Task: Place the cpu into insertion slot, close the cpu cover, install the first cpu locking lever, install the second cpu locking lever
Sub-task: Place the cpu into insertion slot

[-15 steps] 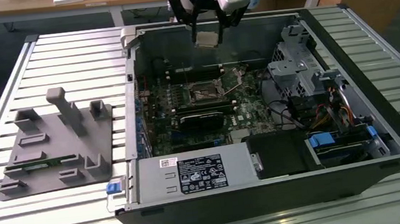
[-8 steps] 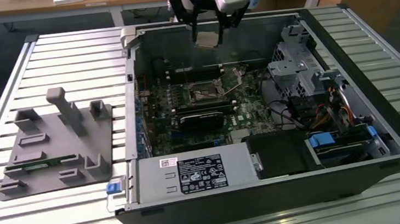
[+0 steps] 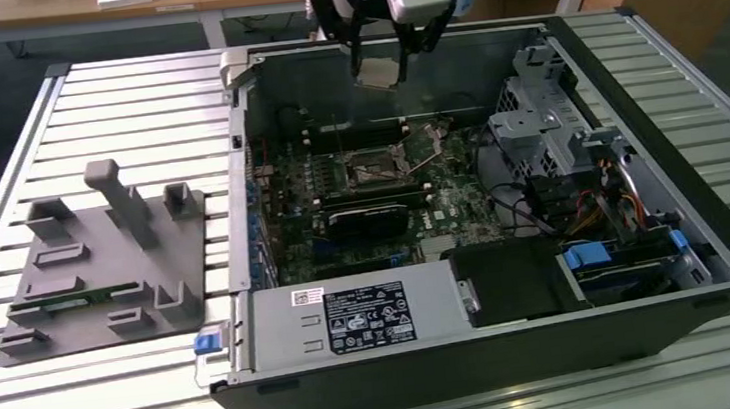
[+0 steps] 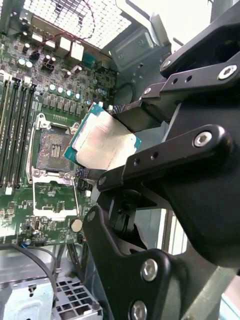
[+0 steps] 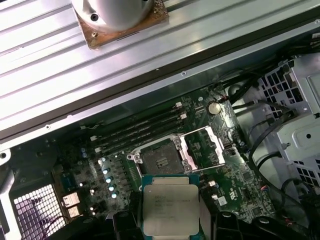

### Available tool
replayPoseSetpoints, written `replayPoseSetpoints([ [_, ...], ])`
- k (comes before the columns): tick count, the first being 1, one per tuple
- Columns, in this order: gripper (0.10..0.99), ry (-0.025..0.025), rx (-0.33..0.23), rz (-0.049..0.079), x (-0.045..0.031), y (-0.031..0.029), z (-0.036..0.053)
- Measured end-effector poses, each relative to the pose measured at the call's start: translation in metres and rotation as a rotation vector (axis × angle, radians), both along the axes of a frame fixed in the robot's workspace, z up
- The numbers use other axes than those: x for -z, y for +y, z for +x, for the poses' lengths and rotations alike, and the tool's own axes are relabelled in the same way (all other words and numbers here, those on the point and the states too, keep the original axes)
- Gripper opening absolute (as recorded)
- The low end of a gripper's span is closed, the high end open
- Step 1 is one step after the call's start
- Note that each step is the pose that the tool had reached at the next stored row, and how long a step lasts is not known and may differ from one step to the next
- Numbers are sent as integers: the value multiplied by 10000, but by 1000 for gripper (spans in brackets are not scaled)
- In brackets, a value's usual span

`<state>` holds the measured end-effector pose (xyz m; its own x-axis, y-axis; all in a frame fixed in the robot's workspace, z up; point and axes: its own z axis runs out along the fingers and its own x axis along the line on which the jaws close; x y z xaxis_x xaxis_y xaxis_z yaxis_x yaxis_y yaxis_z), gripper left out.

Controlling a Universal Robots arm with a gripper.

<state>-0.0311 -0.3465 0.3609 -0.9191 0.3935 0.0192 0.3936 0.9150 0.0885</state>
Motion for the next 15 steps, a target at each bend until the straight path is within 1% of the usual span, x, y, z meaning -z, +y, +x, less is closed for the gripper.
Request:
replayPoseSetpoints([
  [15,541,-1,1067,1,14,0,-1],
])
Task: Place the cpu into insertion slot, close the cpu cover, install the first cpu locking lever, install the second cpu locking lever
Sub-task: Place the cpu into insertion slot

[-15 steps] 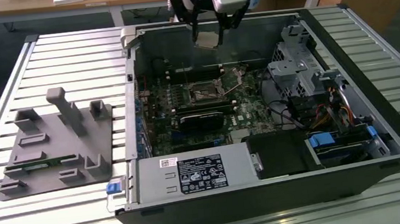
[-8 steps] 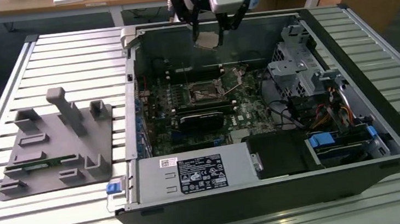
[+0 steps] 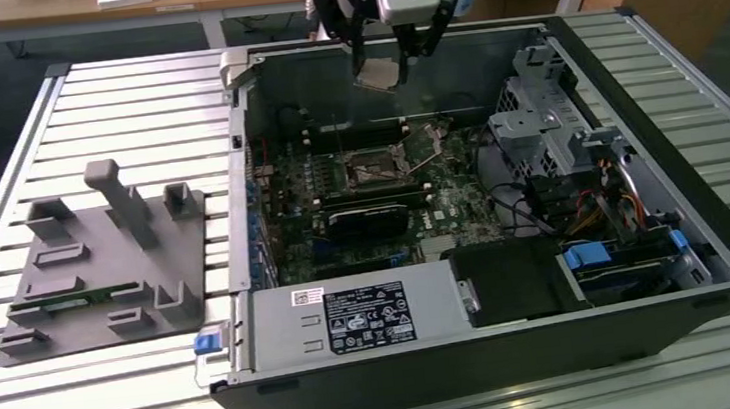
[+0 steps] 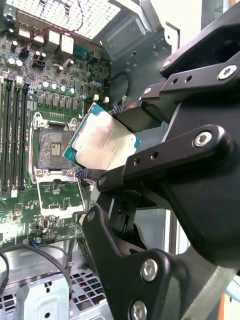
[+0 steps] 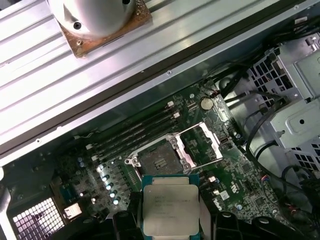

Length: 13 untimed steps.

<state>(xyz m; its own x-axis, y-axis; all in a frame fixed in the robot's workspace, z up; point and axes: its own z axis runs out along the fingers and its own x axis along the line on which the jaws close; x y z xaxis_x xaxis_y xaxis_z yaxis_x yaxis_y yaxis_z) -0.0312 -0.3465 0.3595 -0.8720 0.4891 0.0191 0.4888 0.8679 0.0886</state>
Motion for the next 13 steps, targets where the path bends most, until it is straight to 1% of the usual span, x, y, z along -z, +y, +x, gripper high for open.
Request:
replayPoseSetpoints([
  [13,541,0,805,-1,10,1,-2],
])
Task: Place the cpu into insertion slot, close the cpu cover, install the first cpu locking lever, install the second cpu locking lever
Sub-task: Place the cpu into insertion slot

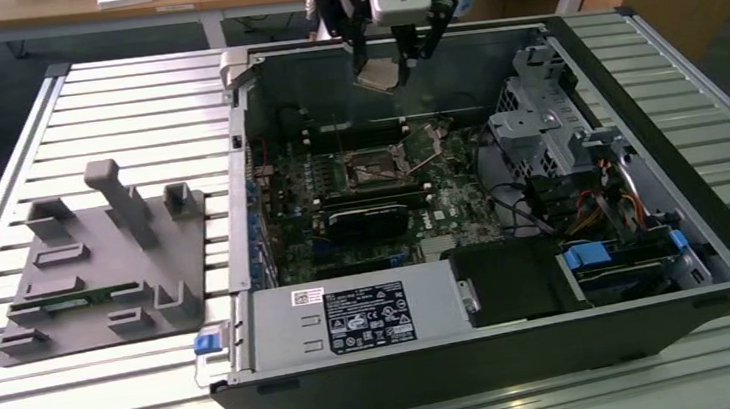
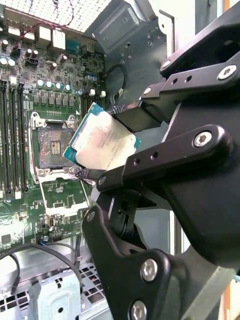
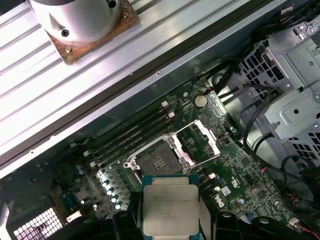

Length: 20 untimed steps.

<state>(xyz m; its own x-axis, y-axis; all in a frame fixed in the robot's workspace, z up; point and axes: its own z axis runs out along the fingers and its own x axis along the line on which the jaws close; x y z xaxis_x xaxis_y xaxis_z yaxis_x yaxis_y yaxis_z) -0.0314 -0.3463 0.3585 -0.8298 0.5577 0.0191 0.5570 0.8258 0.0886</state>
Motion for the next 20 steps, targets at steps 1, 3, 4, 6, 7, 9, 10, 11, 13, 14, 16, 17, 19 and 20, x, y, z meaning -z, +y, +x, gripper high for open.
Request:
replayPoseSetpoints([
  [1,541,0,64,0,1,0,0],
  [3,541,1,198,-1,2,0,-1],
  [4,541,0,277,0,3,0,-2],
  [6,541,1,428,-1,5,0,-2],
  [7,541,1,505,-1,6,0,-2],
  [9,541,0,635,1,9,2,-3],
  [10,541,1,671,0,9,2,-5],
  [11,541,0,704,-1,11,2,-5],
  [13,541,0,801,0,15,3,-5],
  [14,541,0,893,0,17,3,-7],
  [16,541,0,1143,-3,21,3,-7],
  [17,541,0,1292,-4,24,3,-7],
  [19,541,0,1582,-5,30,3,-7],
  [20,541,0,1712,-6,33,3,-7],
])
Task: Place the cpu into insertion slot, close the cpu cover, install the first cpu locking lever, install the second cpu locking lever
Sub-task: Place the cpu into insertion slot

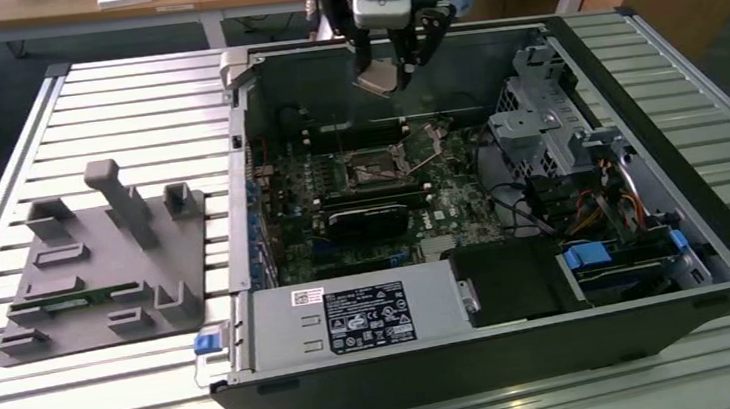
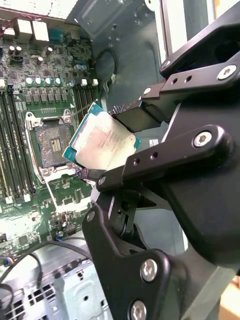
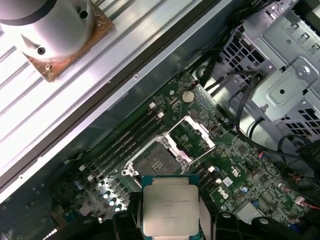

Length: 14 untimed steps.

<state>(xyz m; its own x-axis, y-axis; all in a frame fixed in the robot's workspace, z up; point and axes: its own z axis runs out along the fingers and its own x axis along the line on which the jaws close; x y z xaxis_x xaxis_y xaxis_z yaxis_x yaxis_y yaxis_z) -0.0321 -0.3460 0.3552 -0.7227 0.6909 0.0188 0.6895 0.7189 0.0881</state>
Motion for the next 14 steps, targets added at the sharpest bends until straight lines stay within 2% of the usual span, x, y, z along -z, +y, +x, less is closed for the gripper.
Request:
replayPoseSetpoints([
  [4,541,0,460,-2,9,0,-2],
  [14,541,0,1219,-3,27,0,-6],
])
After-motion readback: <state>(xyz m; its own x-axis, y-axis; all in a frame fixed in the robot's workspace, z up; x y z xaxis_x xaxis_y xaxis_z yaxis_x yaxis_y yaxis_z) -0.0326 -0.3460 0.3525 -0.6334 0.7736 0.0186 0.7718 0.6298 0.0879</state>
